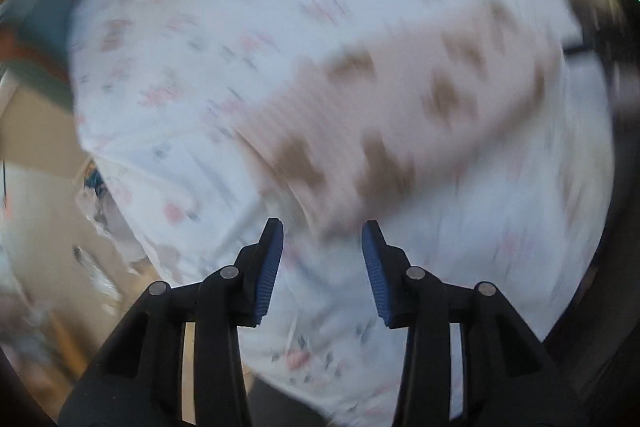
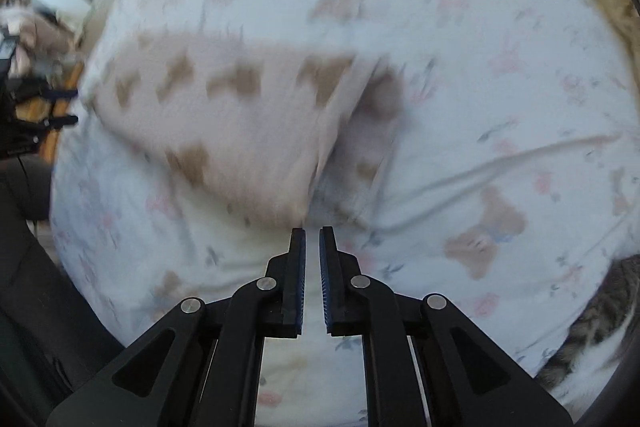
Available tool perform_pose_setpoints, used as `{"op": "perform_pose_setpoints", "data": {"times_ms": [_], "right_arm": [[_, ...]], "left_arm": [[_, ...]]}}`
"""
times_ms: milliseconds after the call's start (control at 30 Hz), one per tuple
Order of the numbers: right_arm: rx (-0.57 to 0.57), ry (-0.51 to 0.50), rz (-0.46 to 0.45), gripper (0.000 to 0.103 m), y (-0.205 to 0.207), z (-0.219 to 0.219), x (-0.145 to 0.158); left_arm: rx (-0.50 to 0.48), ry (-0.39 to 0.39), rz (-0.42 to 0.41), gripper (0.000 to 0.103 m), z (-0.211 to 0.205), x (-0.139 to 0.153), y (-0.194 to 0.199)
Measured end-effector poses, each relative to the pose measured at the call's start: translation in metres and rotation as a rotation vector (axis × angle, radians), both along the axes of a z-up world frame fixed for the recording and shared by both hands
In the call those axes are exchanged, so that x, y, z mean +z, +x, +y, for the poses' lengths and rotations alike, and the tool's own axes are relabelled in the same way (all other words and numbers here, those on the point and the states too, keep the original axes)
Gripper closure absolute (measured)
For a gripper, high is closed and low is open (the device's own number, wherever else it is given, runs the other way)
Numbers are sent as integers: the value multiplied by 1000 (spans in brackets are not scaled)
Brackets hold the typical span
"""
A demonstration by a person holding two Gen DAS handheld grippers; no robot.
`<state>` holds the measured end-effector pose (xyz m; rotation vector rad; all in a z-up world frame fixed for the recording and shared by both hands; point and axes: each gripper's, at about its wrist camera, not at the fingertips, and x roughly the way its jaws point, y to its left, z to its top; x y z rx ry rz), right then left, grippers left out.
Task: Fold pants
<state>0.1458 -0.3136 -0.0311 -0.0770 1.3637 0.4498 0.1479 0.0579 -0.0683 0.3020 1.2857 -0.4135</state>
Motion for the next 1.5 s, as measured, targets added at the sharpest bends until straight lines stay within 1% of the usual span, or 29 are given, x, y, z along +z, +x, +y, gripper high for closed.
{"op": "perform_pose_setpoints", "data": {"times_ms": [67, 100, 133, 167, 200, 233, 300, 333, 400, 433, 467, 500, 533, 600, 667, 733, 833, 900, 967, 1033, 1100, 1167, 1200, 1267, 1300, 1333, 1400, 1467, 1500], "right_arm": [[-36, 38, -69, 94, 7, 3, 13], [-52, 65, -87, 94, 13, 11, 16], [-58, 83, -91, 94, 19, 18, 15], [-56, 94, -91, 94, 22, 28, 11], [-53, 100, -91, 94, 25, 35, 8], [-44, 114, -79, 94, 28, 47, 0], [-33, 130, -72, 94, 28, 63, -11], [-23, 155, -68, 94, 27, 73, -19], [6, 151, -46, 94, 27, 89, -32], [34, 99, -28, 94, 23, 99, -45], [72, 18, -13, 95, 17, 105, -59], [99, -55, -4, 99, 12, 106, -68], [108, -82, -14, 103, 8, 105, -70], [72, -138, 4, 103, 7, 91, -71], [41, -172, 34, 103, 6, 75, -76], [5, -156, 74, 103, 7, 64, -77], [-31, -190, 79, 103, 9, 56, -67], [-83, -148, 64, 100, 12, 46, -51], [-135, -85, -5, 96, 18, 37, -31], [-208, 18, -72, 96, 29, 30, -17], [-242, 92, -72, 96, 41, 32, -19], [-239, 109, -44, 96, 50, 40, -31], [-232, 96, -32, 96, 55, 42, -38], [-204, 3, -8, 96, 60, 48, -61], [-199, -45, 2, 103, 60, 46, -69], [-210, -67, 15, 103, 61, 40, -76], [-250, -28, 30, 103, 61, 29, -76], [-284, -116, 9, 103, 60, 17, -71], [-298, -121, 13, 103, 59, 11, -71]], "left_arm": [[101, -83, -49, 67, 4, 10, 15], [136, -114, -56, 68, 1, 10, 22], [159, -140, -48, 72, -3, 6, 27], [172, -165, -36, 75, -9, 1, 31], [181, -190, -24, 75, -15, -5, 33], [184, -200, -3, 77, -25, -12, 35], [174, -229, -1, 79, -42, -18, 32], [159, -223, -8, 79, -55, -22, 26], [128, -157, -12, 79, -69, -36, 24], [119, -116, 6, 79, -73, -46, 21], [116, -84, 28, 78, -72, -55, 18], [111, -45, 45, 78, -70, -64, 15], [103, -30, 43, 78, -67, -66, 12], [105, 10, 37, 78, -59, -65, 8], [139, 25, 54, 78, -42, -67, 6], [158, 38, 60, 79, -31, -67, 5], [207, 87, 53, 80, -20, -58, 3], [246, 78, 19, 80, -11, -44, 2], [287, 14, -65, 80, -3, -27, 4], [337, -82, -127, 80, 1, -17, 12], [354, -152, -119, 80, -2, -20, 20], [360, -153, -81, 80, -11, -33, 33], [368, -143, -69, 80, -13, -39, 36], [417, -130, -7, 80, -12, -57, 40], [421, -119, 19, 80, -13, -64, 39], [414, -111, 22, 79, -13, -66, 36], [407, -66, 15, 79, -13, -63, 38], [490, -21, 9, 79, 6, -61, 39], [542, -5, 19, 79, 19, -63, 38]]}}
